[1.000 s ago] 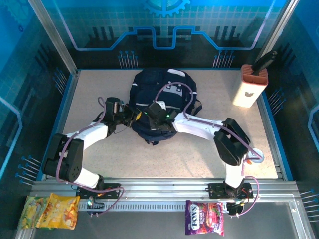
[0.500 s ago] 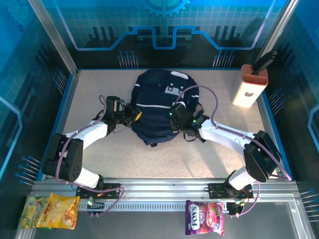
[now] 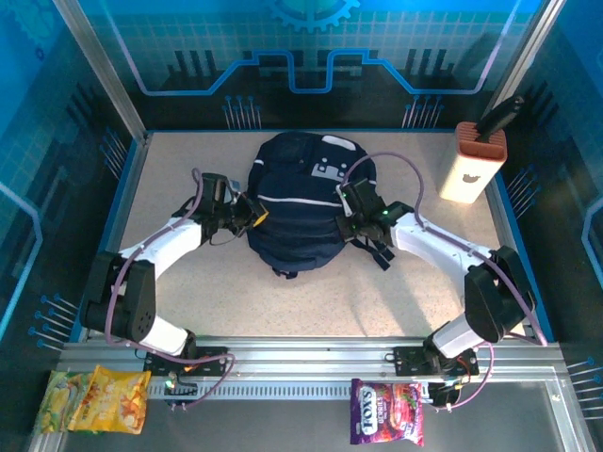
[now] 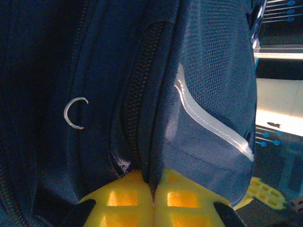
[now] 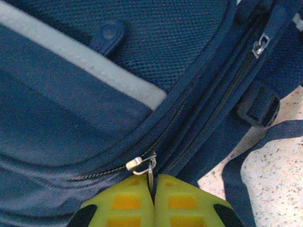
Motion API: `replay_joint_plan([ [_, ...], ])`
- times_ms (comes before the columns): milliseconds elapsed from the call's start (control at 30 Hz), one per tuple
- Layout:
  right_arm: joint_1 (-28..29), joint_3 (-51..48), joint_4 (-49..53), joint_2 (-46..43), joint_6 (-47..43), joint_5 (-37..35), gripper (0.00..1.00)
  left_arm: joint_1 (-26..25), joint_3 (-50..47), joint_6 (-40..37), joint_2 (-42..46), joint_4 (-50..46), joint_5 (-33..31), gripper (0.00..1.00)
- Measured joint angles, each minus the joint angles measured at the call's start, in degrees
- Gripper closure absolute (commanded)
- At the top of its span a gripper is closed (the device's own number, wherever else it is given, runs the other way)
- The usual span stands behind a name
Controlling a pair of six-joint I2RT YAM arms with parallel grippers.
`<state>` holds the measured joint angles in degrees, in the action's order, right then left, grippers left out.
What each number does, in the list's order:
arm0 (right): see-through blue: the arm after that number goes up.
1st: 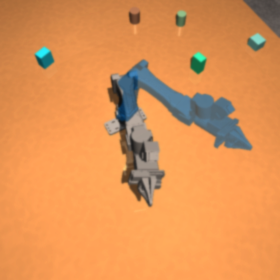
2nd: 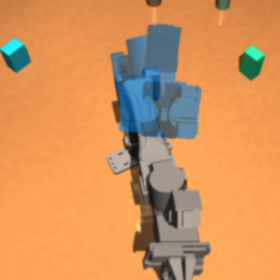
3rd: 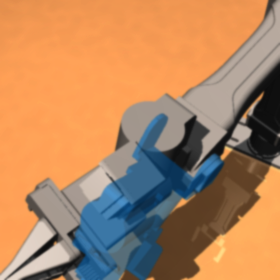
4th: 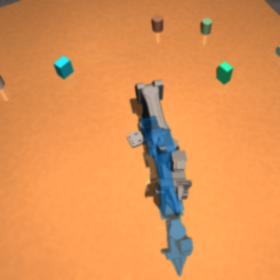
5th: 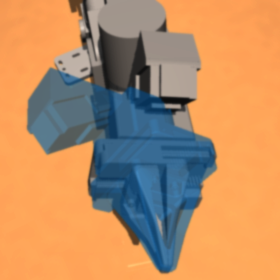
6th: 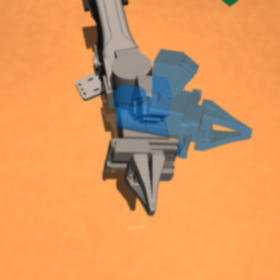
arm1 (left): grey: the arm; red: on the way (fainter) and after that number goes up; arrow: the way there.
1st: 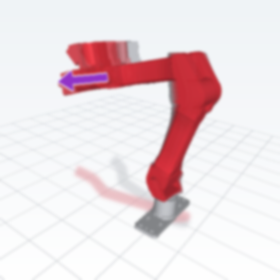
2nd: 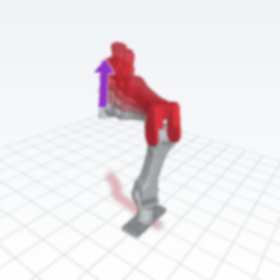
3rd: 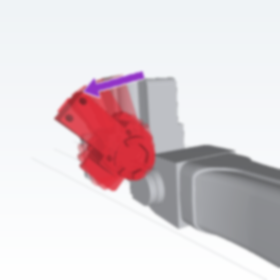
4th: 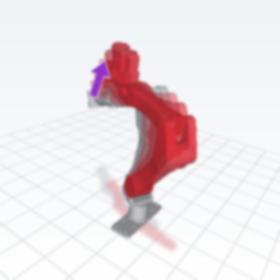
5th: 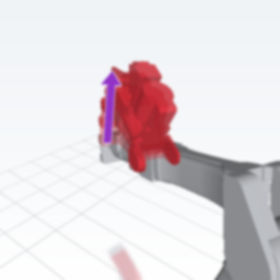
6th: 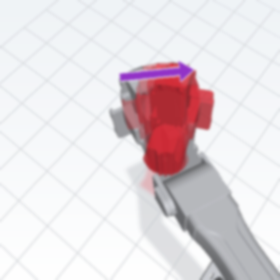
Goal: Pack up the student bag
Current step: Zip the student bag at the top-center of the table, then reset both arms
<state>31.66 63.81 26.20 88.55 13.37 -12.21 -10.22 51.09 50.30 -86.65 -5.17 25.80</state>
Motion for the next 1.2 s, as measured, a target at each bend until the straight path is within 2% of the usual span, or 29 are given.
replay_joint_plan([
  [333,-2.6,8.1,5.2,6.5,3.0,-1.3,0.87,0.6,2.6,-6.0,-1.4,-3.6,2.0,1.00],
  [433,-3.3,9.0,5.6,6.6,3.8,-1.5,0.80,0.6,2.9,-7.3,-1.4,-3.6,2.6,0.98],
  [467,-3.5,9.3,5.7,6.6,4.0,-1.4,0.76,0.6,3.0,-7.5,-1.4,-3.7,2.6,0.92],
  [533,-4.1,9.7,5.9,6.6,4.3,-1.2,0.64,0.7,3.1,-8.5,-1.4,-4.0,2.6,0.66],
  [667,-5.7,8.8,4.4,3.9,3.8,-1.1,0.42,1.3,3.1,-9.8,0.1,-5.7,1.4,0.42],
  [700,-6.0,7.6,3.5,1.7,4.0,-1.2,0.38,1.5,3.1,-10.1,1.1,-6.2,0.6,0.33],
  [733,-6.3,6.2,2.5,-0.9,4.2,-1.4,0.32,1.6,3.2,-10.6,2.4,-6.7,-0.7,0.22],
  [833,-6.5,1.6,-0.3,-9.6,4.1,-4.1,0.13,1.8,3.2,-11.9,6.5,-8.4,-6.5,0.02],
  [900,-7.0,-1.5,-2.4,-14.9,3.8,-6.9,0.00,2.2,3.2,-12.6,9.0,-8.8,-11.0,0.01],
  [1067,-10.5,-10.1,-7.9,-24.0,3.8,-14.5,0.00,3.6,-0.3,-15.5,15.9,-6.3,-25.8,0.01],
  [1200,-14.3,-19.7,-15.4,-28.6,3.7,-19.3,0.00,4.8,-9.6,-18.2,20.9,0.0,-38.1,0.01],
])
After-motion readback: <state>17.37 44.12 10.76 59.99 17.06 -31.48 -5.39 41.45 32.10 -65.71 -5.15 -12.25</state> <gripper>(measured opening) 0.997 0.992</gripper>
